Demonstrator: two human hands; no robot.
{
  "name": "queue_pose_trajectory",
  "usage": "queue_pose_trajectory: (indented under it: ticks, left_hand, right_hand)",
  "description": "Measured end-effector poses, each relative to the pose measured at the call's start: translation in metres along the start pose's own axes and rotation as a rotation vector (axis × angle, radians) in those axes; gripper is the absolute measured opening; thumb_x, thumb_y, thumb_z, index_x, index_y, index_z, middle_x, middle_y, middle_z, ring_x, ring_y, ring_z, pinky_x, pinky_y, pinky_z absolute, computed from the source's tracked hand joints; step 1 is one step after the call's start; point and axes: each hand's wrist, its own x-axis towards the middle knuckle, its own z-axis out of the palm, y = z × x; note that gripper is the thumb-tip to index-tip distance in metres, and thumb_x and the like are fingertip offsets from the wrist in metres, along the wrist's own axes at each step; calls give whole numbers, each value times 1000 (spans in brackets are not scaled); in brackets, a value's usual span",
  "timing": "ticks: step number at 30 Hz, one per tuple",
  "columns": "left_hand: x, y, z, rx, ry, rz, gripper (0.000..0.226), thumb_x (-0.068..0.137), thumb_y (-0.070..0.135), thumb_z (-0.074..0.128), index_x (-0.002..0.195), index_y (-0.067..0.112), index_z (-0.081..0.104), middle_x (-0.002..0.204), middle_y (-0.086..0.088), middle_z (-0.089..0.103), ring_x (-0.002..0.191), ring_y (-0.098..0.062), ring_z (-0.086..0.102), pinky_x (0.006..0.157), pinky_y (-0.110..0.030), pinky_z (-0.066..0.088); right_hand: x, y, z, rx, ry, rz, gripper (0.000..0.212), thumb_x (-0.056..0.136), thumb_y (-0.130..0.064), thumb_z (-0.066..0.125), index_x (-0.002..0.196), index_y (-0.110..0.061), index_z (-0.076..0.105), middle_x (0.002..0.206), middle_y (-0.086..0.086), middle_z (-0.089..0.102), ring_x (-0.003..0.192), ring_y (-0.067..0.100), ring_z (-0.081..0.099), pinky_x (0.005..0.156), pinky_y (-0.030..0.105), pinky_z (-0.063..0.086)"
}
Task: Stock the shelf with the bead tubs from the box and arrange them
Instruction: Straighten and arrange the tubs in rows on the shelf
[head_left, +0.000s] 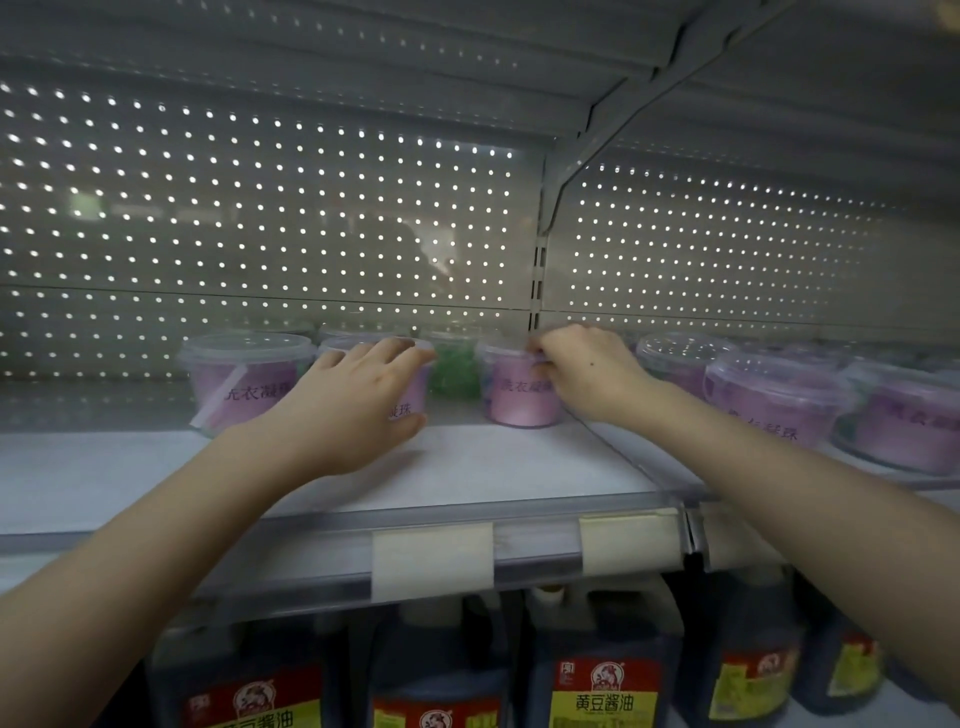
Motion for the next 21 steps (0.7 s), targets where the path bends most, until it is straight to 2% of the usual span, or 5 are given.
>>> queue_pose_trajectory:
  ticks: [3, 7, 15, 18, 21]
  left_hand:
    - [-2, -2, -4, -25, -11, -15, 60, 92, 45, 44, 146, 33, 18, 149, 4, 27, 133, -21, 33, 106, -34, 24]
    - [-9, -4, -8, -36, -25, -14, 61, 92, 47, 43, 146, 33, 17, 150, 3, 26, 135, -22, 32, 106, -35, 26]
    - [-23, -8, -13, -31, -64, -5, 61, 93, 47, 42, 146, 31, 17, 152, 2, 23, 135, -24, 33, 107, -37, 26]
    - [-23, 0, -15, -53, -52, 29, 60, 93, 46, 43, 146, 29, 20, 150, 2, 26, 134, -22, 33, 107, -36, 26]
    - [-16, 22, -16, -95, -41, 89, 58, 93, 45, 44, 144, 27, 23, 149, 1, 28, 133, -22, 34, 106, -37, 27]
  right_hand:
    - [2, -25, -8, -6, -3, -45, 19, 92, -11, 47, 103, -11, 61, 109, 12, 63, 103, 36, 57, 76, 38, 44]
    - [1, -43, -11, 13, 19, -77, 14, 96, -16, 47, 97, -8, 58, 106, 14, 63, 102, 35, 56, 70, 35, 35]
    - [-13, -56, -21, 223, 5, 15, 28, 93, -25, 57, 119, -15, 59, 120, 7, 61, 113, 29, 54, 87, 36, 43]
    - [-29, -56, -32, 206, 19, 28, 37, 92, -32, 59, 127, -21, 53, 129, 0, 56, 119, 23, 51, 89, 36, 42]
    - [-53, -41, -45, 185, 78, 71, 37, 92, -34, 58, 127, -22, 55, 128, -3, 57, 118, 20, 53, 91, 35, 42]
